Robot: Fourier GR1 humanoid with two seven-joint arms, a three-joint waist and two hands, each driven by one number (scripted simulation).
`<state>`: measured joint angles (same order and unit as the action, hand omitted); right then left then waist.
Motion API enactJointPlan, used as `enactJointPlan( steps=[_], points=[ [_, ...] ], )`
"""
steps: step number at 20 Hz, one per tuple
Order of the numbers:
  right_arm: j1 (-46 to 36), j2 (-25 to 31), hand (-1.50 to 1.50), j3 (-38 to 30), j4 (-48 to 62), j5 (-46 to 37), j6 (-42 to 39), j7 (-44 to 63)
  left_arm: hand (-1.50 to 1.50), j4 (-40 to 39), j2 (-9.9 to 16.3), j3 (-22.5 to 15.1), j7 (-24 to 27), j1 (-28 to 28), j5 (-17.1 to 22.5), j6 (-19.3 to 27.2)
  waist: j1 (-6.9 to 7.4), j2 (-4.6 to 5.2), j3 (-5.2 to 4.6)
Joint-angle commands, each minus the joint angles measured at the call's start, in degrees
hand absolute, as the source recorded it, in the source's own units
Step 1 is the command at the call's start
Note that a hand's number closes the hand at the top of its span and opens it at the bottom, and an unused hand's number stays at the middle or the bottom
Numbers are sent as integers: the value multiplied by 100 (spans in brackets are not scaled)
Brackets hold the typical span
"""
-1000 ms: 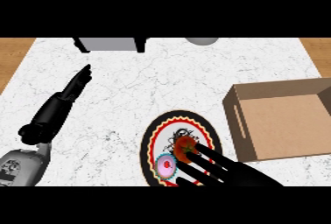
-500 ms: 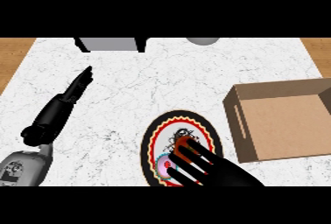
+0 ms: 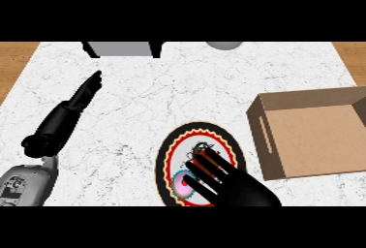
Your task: Pick the tomato from the plate and place it in the cardboard box
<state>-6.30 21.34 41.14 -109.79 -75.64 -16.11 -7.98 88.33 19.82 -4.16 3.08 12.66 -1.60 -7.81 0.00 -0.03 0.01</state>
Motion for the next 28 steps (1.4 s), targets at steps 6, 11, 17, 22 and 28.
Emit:
enactJointPlan(
  steps=[6,11,17,22,28],
  points=[
    [-127,-614,-150,-220,1089,-484,396,-362,0,412,-189,168,-21,-289,-209,-260,14,-1,0],
    [-217,-712,-150,-489,940,-456,32,-732,0,27,-279,422,267,-204,-289,-407,1,0,-1],
    [-242,-1074,-150,-522,1859,-924,674,-562,0,-374,-264,607,277,87,-311,-571,-3,4,0],
    [-218,-1371,-150,-506,1898,-1173,494,-475,0,221,-505,464,-232,81,-472,-508,1,-2,0],
    [-397,-1345,-150,-896,2666,-1074,969,-1117,0,299,-647,444,195,-421,-719,-480,13,1,0]
  ],
)
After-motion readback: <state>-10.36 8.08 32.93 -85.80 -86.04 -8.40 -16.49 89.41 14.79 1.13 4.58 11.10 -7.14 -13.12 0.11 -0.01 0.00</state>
